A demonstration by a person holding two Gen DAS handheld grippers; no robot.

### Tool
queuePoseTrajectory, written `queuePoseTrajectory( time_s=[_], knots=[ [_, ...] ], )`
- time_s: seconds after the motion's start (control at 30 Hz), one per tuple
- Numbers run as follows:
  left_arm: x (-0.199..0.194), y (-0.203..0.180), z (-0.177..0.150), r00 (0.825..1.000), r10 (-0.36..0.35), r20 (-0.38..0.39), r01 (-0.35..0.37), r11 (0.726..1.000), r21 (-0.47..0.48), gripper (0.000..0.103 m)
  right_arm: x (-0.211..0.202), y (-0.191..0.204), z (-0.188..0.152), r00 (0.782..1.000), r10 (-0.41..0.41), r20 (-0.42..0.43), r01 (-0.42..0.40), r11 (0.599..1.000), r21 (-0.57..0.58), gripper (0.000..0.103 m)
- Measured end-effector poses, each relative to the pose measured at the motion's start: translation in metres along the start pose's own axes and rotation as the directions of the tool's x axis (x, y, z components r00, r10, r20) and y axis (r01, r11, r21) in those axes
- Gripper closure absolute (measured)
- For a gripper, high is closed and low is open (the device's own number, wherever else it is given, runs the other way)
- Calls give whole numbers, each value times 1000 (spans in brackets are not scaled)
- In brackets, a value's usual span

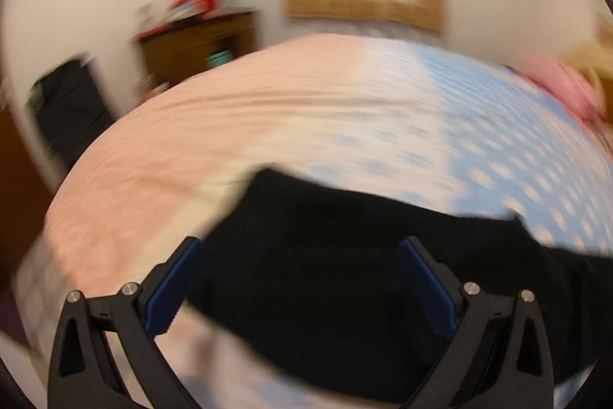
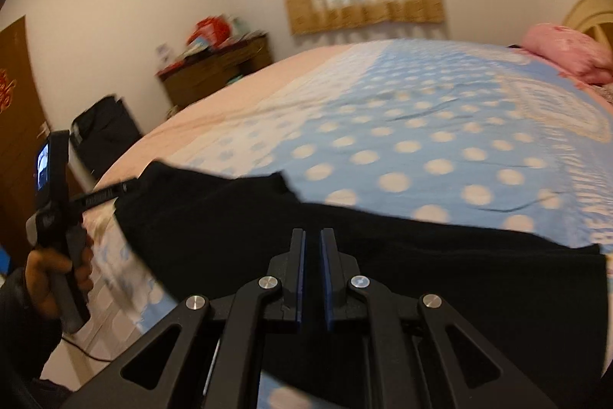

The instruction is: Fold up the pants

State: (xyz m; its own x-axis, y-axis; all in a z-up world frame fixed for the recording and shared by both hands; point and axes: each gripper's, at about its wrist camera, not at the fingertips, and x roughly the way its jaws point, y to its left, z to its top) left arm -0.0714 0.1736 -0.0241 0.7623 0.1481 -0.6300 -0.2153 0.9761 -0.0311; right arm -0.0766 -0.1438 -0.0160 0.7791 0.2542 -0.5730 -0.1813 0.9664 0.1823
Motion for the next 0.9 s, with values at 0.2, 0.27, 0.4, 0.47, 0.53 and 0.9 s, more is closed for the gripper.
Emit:
queuePoseTrajectory(
  time_s=[0.2, 0.27, 0.4, 0.47, 0.53, 0.9],
  knots=[
    [18, 57, -16, 998, -44, -53, 29, 967, -253, 9, 4, 6, -2, 1000, -2, -16, 2, 1000, 6, 95],
    [17, 52, -24, 1000, -24, -13, 21, 975, -221, 9, 0, -2, -2, 1000, -9, -17, 10, 999, 39, 95],
    [13, 35, -29, 999, -44, 8, 44, 985, -168, 20, -7, -16, -1, 1000, -9, -17, 11, 994, 108, 95],
    [11, 33, -30, 997, -70, 13, 71, 980, -188, 23, -8, -20, -1, 1000, -10, -14, 12, 992, 124, 95],
    [9, 30, -34, 998, -65, 15, 67, 977, -201, 23, -7, -21, -1, 1000, -8, -16, 10, 991, 130, 95],
    [10, 32, -34, 988, -156, -2, 152, 963, -223, 67, -11, -22, -2, 1000, -4, -5, 4, 990, 139, 95]
  ],
)
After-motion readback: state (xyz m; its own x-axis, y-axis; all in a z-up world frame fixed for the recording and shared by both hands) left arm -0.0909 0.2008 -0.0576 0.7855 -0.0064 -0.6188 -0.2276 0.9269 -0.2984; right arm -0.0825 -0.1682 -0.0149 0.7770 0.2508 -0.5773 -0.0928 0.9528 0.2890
